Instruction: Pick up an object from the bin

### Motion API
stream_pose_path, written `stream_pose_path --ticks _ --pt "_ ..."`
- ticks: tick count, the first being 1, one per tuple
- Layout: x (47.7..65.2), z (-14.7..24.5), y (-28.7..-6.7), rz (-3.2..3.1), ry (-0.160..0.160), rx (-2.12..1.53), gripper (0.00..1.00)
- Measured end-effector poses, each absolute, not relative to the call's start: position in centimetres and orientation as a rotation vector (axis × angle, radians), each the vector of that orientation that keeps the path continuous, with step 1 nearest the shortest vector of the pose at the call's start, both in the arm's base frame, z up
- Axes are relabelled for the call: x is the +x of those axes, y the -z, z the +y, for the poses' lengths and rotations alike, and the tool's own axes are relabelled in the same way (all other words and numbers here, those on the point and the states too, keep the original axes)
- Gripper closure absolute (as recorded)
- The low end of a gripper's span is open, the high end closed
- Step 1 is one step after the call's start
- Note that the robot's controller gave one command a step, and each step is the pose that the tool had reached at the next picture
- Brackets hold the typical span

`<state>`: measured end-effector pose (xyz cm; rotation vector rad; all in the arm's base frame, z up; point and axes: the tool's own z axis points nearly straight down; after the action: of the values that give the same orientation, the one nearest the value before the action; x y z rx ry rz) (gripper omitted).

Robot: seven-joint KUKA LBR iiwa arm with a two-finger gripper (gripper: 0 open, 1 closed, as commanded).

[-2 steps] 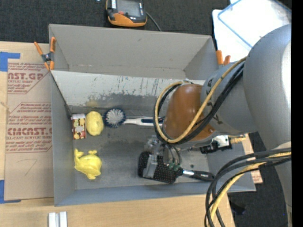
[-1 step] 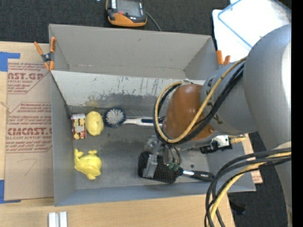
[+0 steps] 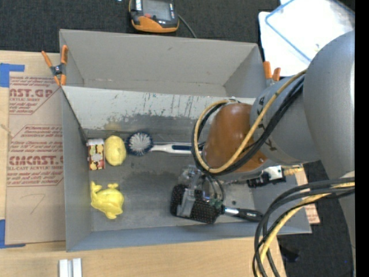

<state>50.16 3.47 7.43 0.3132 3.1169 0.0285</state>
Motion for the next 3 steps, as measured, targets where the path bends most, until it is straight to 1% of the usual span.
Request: stream_pose_path --ticks 1,2,3 --pt "50.11 3.57 -7.86 3.113 -0.028 0.315 1.00" --pt "50.31 3.60 -7.19 3.110 -0.030 0.331 0.00" --pt "50.38 3.63 -7.33 3.112 -0.032 0.334 1.00"
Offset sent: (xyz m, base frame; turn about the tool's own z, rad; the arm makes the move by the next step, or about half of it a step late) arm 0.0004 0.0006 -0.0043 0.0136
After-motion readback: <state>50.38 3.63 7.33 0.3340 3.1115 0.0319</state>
